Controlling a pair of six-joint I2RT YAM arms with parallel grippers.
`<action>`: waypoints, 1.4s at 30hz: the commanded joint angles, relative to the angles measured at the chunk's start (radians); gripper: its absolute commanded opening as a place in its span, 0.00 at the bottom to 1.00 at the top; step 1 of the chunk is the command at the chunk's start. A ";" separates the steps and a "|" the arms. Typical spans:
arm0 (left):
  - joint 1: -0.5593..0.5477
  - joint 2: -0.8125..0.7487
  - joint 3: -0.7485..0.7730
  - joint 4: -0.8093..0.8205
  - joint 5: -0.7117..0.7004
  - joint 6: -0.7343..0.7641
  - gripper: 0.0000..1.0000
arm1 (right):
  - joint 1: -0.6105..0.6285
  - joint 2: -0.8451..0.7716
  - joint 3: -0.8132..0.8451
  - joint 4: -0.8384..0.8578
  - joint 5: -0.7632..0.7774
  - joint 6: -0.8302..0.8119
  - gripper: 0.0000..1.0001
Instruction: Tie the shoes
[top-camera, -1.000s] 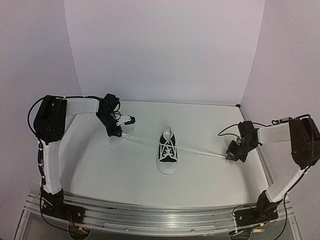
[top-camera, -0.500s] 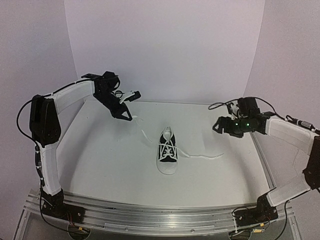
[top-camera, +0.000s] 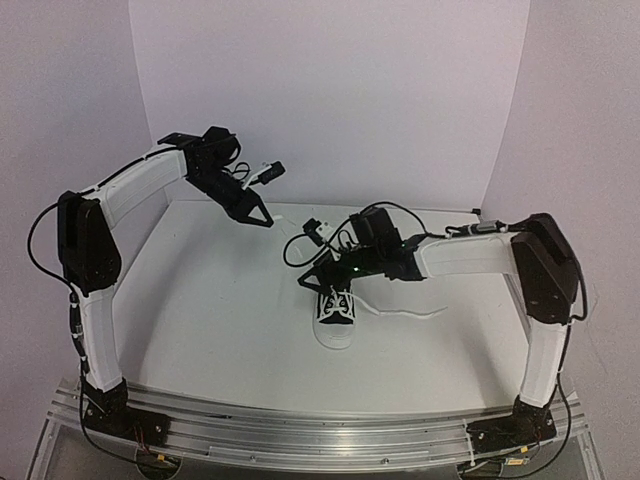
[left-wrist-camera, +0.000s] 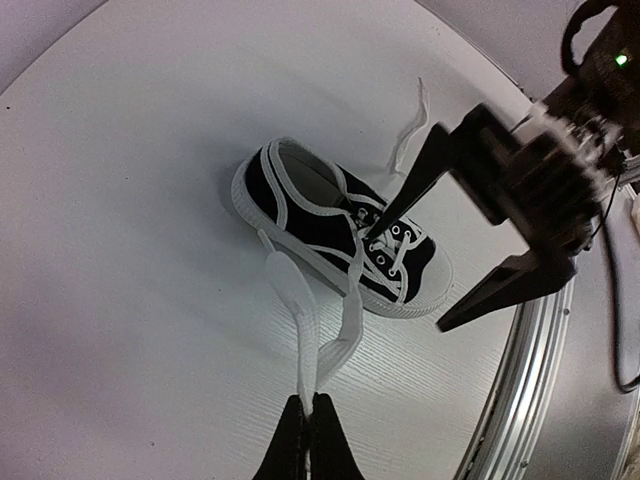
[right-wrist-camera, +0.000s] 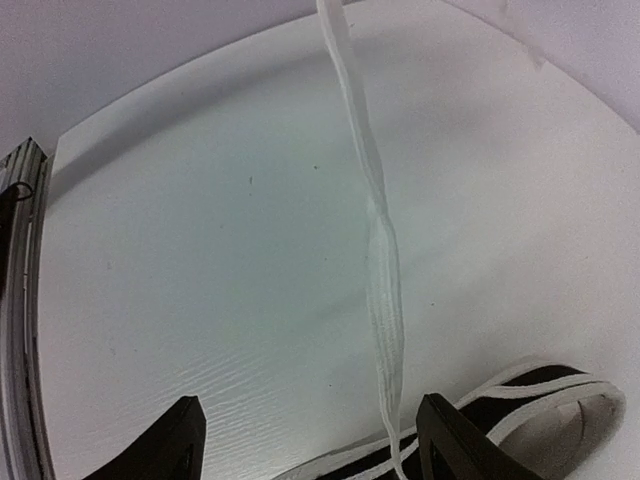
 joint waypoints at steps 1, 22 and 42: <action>0.002 -0.066 0.043 -0.014 0.018 -0.018 0.00 | -0.013 0.058 0.080 0.088 0.009 -0.036 0.64; 0.003 -0.066 0.020 -0.017 0.001 0.003 0.00 | -0.014 -0.036 -0.065 0.159 0.064 0.008 0.17; -0.070 -0.145 -0.498 0.334 0.129 0.564 0.73 | -0.040 -0.116 -0.161 0.176 0.002 0.091 0.00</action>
